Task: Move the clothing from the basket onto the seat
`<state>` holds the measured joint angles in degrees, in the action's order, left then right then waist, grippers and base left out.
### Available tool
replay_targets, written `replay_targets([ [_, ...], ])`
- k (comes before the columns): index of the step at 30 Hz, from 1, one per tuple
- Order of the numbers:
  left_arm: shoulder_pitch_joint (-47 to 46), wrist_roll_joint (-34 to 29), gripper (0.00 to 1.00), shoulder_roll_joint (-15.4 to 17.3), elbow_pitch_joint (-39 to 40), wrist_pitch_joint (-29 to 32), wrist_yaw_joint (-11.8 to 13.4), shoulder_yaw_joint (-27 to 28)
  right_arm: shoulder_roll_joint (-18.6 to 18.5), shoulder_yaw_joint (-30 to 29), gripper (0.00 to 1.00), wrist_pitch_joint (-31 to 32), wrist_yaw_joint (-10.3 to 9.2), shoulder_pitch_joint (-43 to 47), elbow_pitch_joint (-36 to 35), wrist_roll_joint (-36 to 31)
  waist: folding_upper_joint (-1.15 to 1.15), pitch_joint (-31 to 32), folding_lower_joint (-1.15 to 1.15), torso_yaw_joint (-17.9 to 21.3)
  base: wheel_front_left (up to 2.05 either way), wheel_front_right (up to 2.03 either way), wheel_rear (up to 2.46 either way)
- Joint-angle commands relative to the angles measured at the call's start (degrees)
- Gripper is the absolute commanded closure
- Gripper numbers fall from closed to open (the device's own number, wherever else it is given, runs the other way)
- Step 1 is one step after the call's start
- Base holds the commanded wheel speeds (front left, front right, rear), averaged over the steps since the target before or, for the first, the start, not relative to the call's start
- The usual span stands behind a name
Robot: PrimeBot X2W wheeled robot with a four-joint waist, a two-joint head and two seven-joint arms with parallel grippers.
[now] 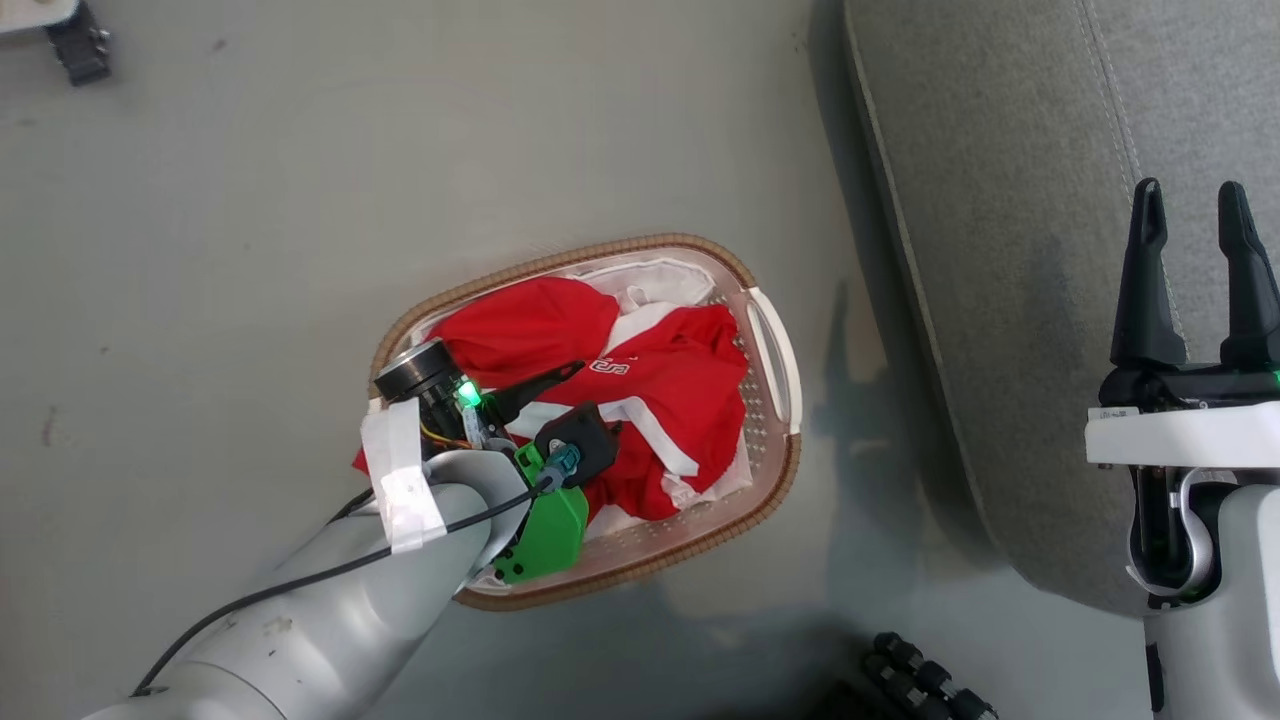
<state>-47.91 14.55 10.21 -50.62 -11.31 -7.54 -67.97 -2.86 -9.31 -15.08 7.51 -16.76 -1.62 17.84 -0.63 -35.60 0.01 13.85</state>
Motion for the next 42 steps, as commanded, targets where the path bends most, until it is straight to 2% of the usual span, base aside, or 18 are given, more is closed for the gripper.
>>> replay_targets([
  [1,-1.5,1.0,0.00,1.0,-0.8,0.6,0.1,-1.5,0.0,0.2,0.00,-0.1,-0.04,-0.7,0.2,0.8,0.63,-6.2,-0.01,6.1,0.00,0.00,0.00],
  [7,-4.6,3.8,0.00,2.3,-3.1,3.8,0.1,-4.8,0.0,1.8,0.00,-0.1,-0.04,-0.8,0.3,3.1,0.63,-9.0,-0.01,8.5,0.00,0.00,0.00],
  [18,-5.9,5.8,0.00,2.7,-6.4,9.7,0.1,-5.5,0.0,3.9,0.00,-0.1,-0.04,-1.4,0.1,5.3,0.63,-11.0,-0.01,10.2,0.00,0.00,0.00],
  [20,-5.6,5.5,0.63,2.5,-6.5,9.9,0.1,-5.5,0.0,4.3,0.00,-0.1,-0.04,-1.2,0.1,5.4,0.63,-10.7,-0.01,10.0,0.00,0.00,0.00],
  [21,-5.3,5.9,1.00,2.4,-6.6,9.8,0.1,-5.5,0.0,4.5,0.00,-0.1,-0.04,-1.0,0.2,5.3,0.63,-10.5,-0.01,9.9,0.00,0.00,0.00],
  [32,-2.8,8.5,1.00,-0.1,-8.0,2.6,0.1,-5.5,-0.1,3.8,0.00,-0.1,-0.04,-0.4,1.3,2.0,0.63,-5.2,-0.01,5.7,0.00,0.00,0.00],
  [42,0.5,8.6,1.00,-3.7,-7.5,-3.4,0.1,-5.4,-0.1,2.0,0.00,-0.1,-0.05,2.4,3.5,-4.1,0.63,6.4,-0.01,-1.4,0.00,0.00,0.00],
])
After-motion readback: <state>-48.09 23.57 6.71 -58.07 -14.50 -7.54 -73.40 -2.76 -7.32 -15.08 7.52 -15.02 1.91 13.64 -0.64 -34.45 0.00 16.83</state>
